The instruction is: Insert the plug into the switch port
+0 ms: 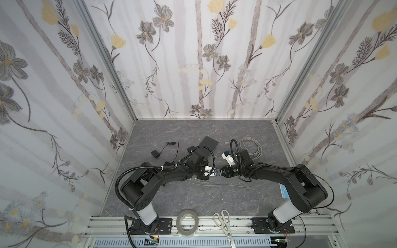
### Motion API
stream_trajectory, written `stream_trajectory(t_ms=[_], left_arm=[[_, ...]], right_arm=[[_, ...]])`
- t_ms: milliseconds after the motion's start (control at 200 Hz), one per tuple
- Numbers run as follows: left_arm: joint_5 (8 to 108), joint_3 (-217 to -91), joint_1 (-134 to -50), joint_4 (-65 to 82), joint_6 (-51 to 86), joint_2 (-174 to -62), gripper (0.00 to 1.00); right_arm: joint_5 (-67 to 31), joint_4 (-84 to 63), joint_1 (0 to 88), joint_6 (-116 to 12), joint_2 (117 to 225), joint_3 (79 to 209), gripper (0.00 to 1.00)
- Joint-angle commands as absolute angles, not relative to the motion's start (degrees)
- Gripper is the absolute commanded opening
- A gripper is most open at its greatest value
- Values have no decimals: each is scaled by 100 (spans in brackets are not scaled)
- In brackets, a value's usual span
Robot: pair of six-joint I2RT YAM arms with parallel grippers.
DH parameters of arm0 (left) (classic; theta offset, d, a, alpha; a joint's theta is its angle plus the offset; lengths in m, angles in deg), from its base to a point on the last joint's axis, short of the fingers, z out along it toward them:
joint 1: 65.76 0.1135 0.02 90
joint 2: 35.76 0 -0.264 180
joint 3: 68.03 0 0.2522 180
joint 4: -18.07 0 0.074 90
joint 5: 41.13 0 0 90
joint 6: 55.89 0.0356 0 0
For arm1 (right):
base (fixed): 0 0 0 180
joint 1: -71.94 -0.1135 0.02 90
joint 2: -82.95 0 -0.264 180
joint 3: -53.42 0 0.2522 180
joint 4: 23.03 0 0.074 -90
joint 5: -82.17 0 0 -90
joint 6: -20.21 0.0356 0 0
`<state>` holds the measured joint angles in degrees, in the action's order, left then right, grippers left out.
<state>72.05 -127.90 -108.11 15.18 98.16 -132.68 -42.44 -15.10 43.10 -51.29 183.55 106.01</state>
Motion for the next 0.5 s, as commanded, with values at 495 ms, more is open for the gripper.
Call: stream_trajectory(t_ms=[495], left_arm=[[7224, -12897, -10821, 1582, 9804, -13417, 6]], right_arm=[[-4909, -2319, 4329, -5250, 17991, 10289, 31]])
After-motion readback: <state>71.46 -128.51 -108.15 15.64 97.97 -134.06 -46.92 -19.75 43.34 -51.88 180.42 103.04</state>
